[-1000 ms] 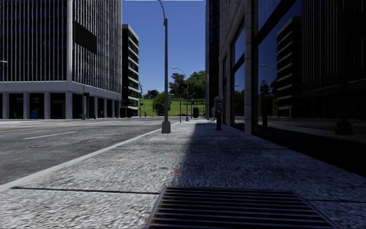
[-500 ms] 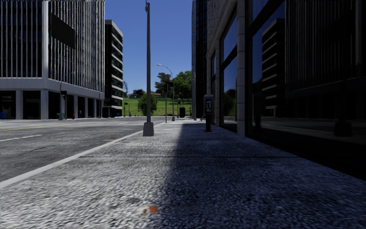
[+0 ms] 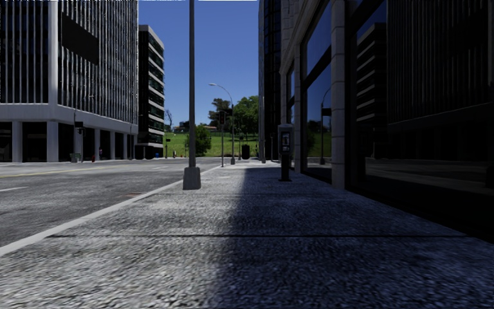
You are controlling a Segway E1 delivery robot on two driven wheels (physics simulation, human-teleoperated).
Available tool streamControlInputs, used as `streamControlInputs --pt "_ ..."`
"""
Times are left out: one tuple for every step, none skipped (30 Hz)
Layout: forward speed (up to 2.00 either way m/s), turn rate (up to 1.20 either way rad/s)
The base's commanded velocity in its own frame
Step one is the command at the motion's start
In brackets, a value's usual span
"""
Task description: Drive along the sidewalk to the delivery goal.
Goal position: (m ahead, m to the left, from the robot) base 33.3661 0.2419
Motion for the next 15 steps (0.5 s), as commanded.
streamControlInputs --pt "2.0 0.0" --pt "2.0 0.0" --pt "2.0 0.0" --pt "2.0 0.0" --pt "2.0 0.0" --pt "2.0 0.0" --pt "2.0 0.0" --pt "2.0 0.0" --pt "2.0 0.0" --pt "2.0 0.0" --pt "2.0 0.0" --pt "2.0 0.0" --pt "2.0 0.0" --pt "2.0 0.0" --pt "2.0 0.0"
